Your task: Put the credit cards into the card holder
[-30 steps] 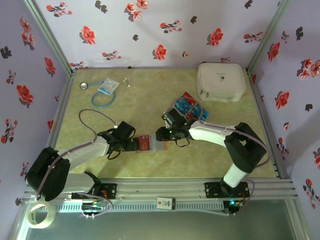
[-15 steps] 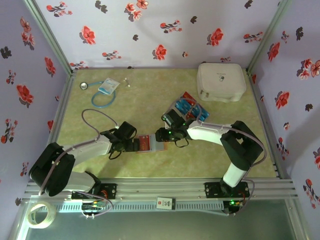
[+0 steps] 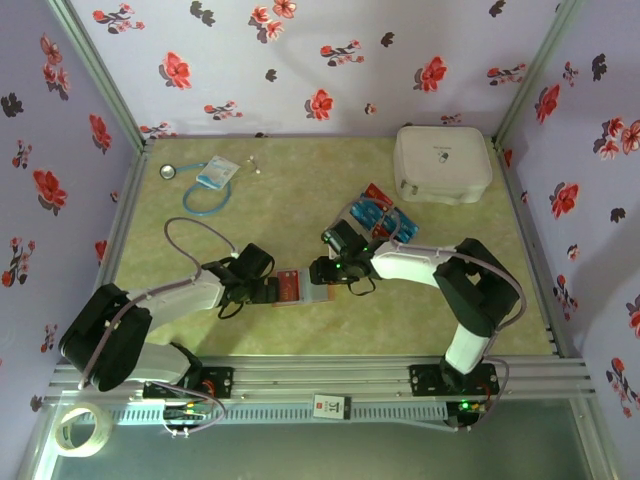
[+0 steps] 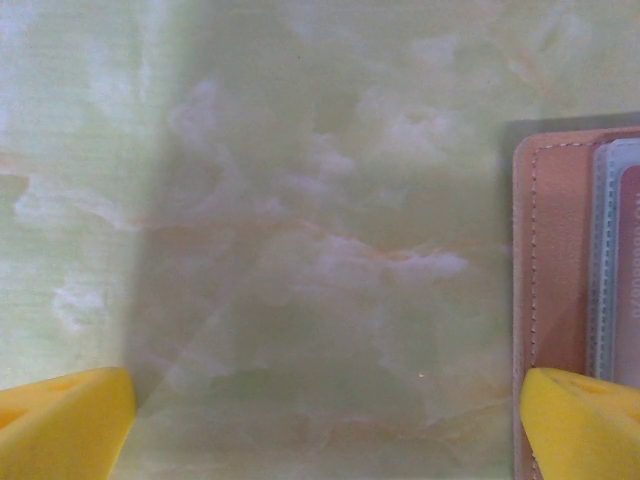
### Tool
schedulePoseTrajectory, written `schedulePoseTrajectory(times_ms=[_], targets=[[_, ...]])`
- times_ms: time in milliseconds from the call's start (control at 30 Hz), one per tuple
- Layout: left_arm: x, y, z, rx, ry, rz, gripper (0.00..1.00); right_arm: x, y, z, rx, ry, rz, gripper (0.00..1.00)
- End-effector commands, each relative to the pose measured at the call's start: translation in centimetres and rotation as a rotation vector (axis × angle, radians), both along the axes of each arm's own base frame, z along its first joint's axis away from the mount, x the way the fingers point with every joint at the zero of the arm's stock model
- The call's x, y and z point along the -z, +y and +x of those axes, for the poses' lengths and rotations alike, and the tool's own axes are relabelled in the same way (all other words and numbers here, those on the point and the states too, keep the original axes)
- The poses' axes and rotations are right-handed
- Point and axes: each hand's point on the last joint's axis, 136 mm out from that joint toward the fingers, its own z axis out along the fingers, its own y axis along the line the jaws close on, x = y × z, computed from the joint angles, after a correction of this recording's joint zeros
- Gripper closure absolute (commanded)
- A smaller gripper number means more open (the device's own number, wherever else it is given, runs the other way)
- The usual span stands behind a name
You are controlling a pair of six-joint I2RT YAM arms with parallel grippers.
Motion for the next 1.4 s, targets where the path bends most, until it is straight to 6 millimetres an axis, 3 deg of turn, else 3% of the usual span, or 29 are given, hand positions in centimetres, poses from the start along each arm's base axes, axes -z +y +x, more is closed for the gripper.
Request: schedulePoseTrajectory(times_ms=[0,267,533,1033,1167,1367], targets=[[0.9,0.2,-0.3,0.013,0.021,0.028,0.0,1.2,-0.1,-0.7,0.011,0.045,-0.002,0.52],[0.9,0.1,-0.3,0.015,0.019,0.025,0.0,1.5,0.6,-1.2,-0.004,0.071,0.017,0.52],[1.1,0.1,-0.4,0.014,0.02,0.024,0.0,0.6,2.0,-1.7,-0.039,0.074,0.036,0.52],[0.9,0.0,-0.5,0.015,0.009,0.012,0.0,-2.4,4.4,-2.0,-0.066,0.058,0.107,0.53],[-0.2,0.3,-0.1,0.0,-0.021,0.006,0.0,-3.3,5.2,-2.2,-0.076,0.052,0.127,0.53],[-2.8,2.4,0.9,-0.093,-0.092,-0.034,0.0,-4.0,7.0,-2.3,-0.099,0.051,0.14,0.53]])
